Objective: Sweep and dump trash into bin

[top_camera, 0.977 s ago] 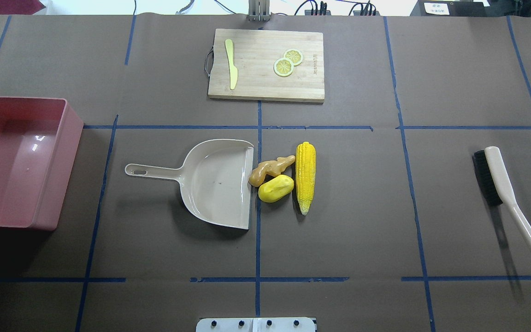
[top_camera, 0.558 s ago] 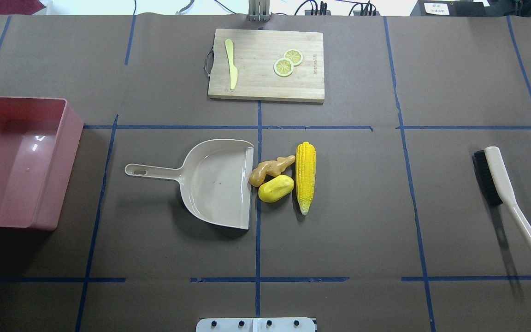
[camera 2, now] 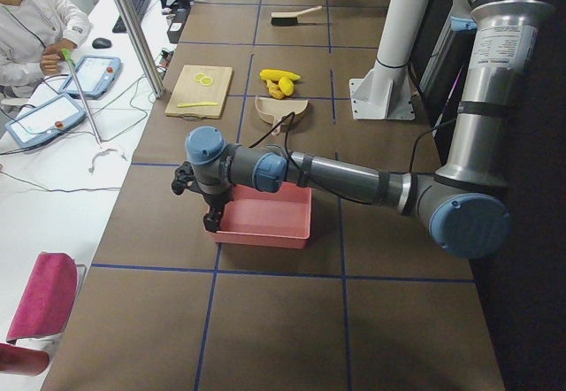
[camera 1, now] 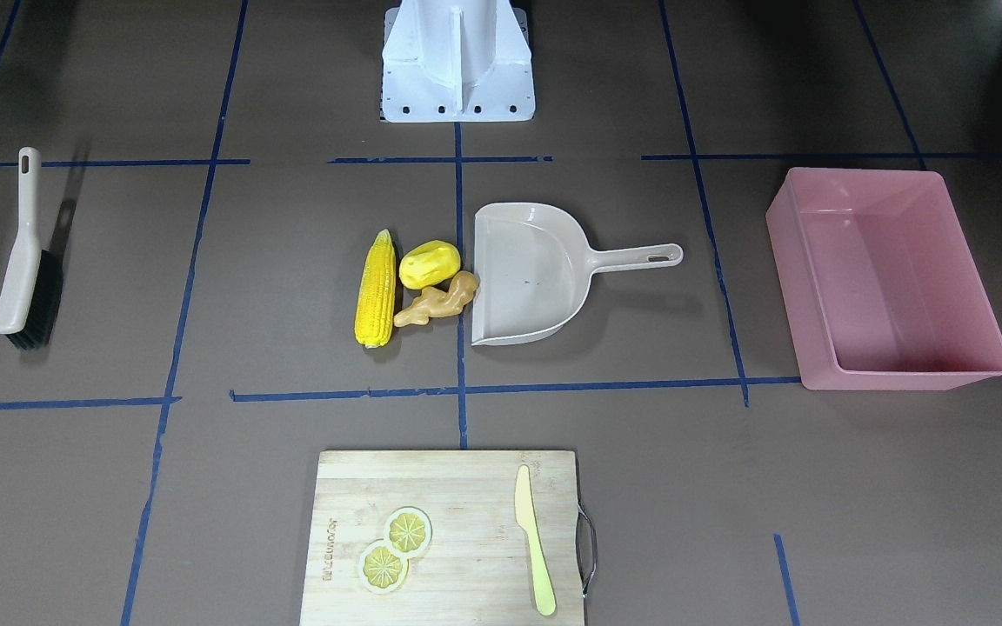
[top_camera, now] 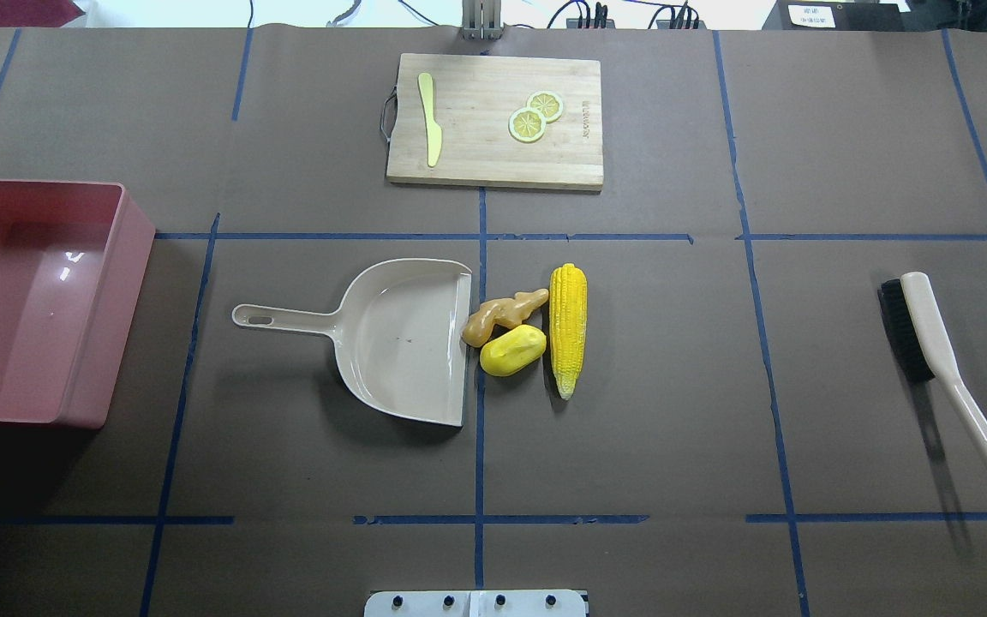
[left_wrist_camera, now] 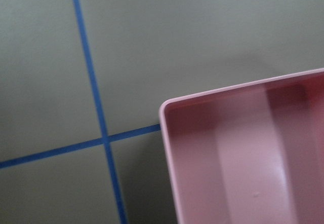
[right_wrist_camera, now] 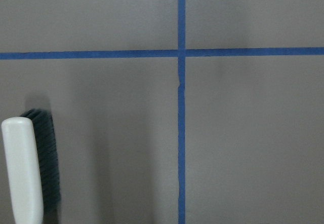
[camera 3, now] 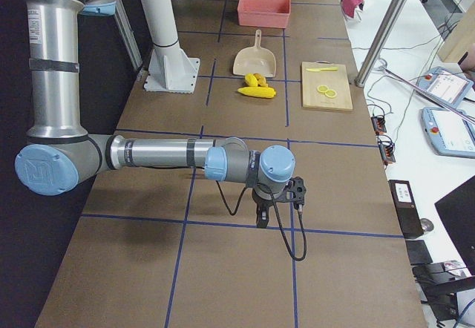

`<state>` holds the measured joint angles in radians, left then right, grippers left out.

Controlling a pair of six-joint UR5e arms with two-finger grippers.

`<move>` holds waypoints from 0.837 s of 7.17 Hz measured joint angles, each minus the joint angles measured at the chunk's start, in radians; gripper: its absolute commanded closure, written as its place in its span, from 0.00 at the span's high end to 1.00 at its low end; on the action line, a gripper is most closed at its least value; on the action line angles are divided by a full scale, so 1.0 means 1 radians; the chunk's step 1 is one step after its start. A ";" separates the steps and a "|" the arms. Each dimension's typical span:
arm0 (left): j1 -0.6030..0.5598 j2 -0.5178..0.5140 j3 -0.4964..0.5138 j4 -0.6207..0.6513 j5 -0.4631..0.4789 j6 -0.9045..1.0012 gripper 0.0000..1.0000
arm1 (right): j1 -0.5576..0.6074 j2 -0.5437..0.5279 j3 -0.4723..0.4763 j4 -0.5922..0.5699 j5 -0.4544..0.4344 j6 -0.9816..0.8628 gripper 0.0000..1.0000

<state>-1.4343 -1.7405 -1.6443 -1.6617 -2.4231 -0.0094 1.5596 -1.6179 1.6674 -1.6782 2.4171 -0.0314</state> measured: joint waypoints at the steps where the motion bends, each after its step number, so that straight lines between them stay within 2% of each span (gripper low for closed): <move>1: 0.035 -0.019 -0.009 -0.036 -0.034 -0.002 1.00 | -0.008 -0.014 0.032 0.001 0.026 0.003 1.00; 3: 0.175 -0.042 -0.039 -0.090 -0.088 -0.050 1.00 | -0.079 -0.023 0.107 0.001 0.041 0.041 1.00; 5: 0.302 -0.080 -0.051 -0.228 -0.092 -0.123 1.00 | -0.187 -0.041 0.208 0.002 0.025 0.201 0.99; 6: 0.344 -0.110 -0.047 -0.270 -0.083 -0.139 0.87 | -0.238 -0.072 0.259 0.027 -0.005 0.295 0.97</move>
<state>-1.0904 -1.8503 -1.6918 -1.9317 -2.5060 -0.1482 1.3221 -1.6904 1.9260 -1.6515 2.4126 0.2637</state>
